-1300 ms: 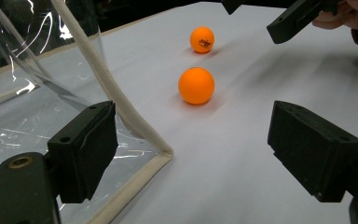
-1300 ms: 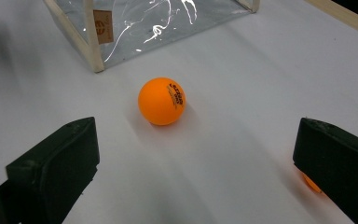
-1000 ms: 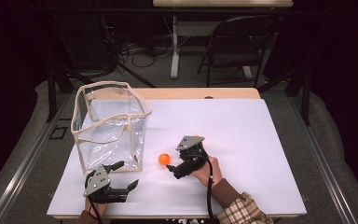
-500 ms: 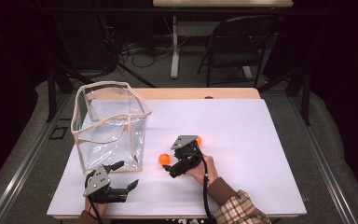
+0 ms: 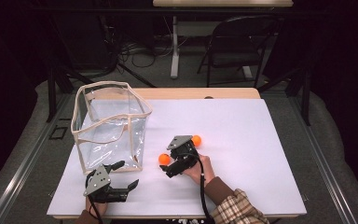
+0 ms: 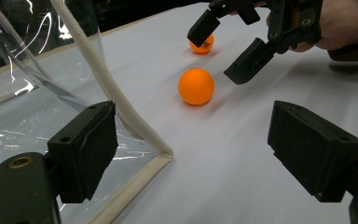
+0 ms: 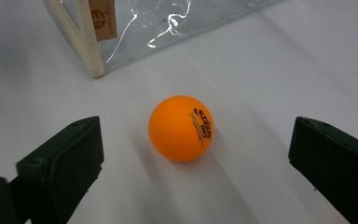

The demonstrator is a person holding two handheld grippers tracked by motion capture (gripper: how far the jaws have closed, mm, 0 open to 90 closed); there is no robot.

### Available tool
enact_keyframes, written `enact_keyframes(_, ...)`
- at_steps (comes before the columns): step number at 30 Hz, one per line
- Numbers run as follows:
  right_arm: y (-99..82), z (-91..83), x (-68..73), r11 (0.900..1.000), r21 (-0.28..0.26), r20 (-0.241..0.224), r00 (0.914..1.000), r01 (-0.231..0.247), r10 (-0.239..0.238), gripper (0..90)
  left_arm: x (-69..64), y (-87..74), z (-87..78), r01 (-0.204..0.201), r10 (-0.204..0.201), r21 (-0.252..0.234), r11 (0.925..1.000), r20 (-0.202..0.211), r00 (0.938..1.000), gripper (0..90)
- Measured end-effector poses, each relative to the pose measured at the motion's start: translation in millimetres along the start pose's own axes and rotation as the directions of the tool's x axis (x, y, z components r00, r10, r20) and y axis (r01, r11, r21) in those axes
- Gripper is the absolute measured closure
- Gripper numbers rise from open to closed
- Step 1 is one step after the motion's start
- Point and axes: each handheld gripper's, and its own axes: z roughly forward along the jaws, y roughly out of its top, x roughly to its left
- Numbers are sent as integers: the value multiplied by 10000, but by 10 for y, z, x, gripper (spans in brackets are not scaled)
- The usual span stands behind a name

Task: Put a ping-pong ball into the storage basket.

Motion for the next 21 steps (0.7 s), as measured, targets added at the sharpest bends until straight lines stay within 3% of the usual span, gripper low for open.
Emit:
enact_keyframes(11,25,74,48,9995,265,79,9998,185,-187,282,-1,-2,-6,39,-39,4,10000,-28,10000,159)
enact_keyframes(21,42,165,85,9974,679,78,9997,238,-244,379,0,-3,-10,17,-16,17,10000,-39,10000,159)
